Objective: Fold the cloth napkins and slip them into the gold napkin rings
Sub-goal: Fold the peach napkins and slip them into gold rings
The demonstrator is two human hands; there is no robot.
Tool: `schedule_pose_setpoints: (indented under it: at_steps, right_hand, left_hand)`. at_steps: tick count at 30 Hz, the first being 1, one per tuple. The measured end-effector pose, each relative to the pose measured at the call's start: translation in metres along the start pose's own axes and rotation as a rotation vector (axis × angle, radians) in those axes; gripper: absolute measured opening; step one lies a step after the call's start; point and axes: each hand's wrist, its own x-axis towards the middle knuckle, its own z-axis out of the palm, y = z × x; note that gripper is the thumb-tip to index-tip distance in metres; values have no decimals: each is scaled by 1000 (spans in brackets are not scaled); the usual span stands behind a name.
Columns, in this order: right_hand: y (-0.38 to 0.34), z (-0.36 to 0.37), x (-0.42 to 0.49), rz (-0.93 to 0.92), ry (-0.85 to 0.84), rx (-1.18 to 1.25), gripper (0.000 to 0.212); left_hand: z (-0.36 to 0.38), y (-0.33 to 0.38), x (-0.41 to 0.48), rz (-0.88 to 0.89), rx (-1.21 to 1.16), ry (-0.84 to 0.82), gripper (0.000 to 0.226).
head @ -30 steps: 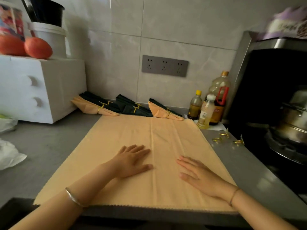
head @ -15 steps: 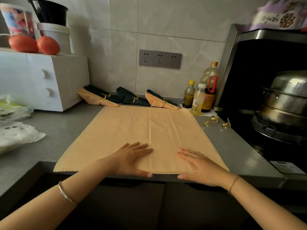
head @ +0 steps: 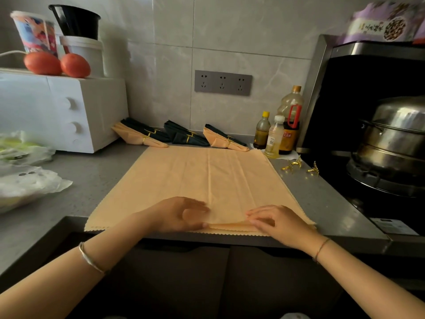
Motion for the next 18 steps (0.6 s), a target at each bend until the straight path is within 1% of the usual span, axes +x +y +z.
schedule_pose_setpoints:
  at_steps: [2, 5, 6, 8, 10, 11, 13, 15, 16, 18]
  right_hand:
    - [-1, -3, 1, -2, 56, 23, 27]
    - [-5, -11, 0, 1, 108, -16, 24]
    - [-4, -14, -1, 9, 79, -70, 24]
    - [3, -18, -1, 23, -41, -181, 29]
    - [12, -24, 1, 54, -141, -221, 29]
    - [16, -28, 4, 77, -151, -201, 25]
    - [20, -38, 7, 127, -113, -100, 21]
    - [24, -50, 11, 163, -91, 1, 26]
    - [24, -57, 15, 175, -121, 14, 33]
    - [25, -69, 19, 167, -211, 24, 59]
  left_hand:
    - [-3, -2, -1, -11, -5, 4, 50]
    - [-12, -4, -3, -5, 85, -1, 37]
    - [-16, -4, -4, -9, 109, -6, 34]
    - [-26, -9, -8, -36, 125, -17, 33]
    - [-37, -19, -11, -86, 150, -23, 35]
    - [-43, -25, -12, -123, 177, -24, 36]
    - [-54, -36, -15, -191, 220, -29, 39]
    - [-66, -42, -17, -219, 202, -42, 36]
    - [-73, -44, -17, -225, 178, -52, 34]
    - [-85, -45, -16, -242, 122, -93, 31]
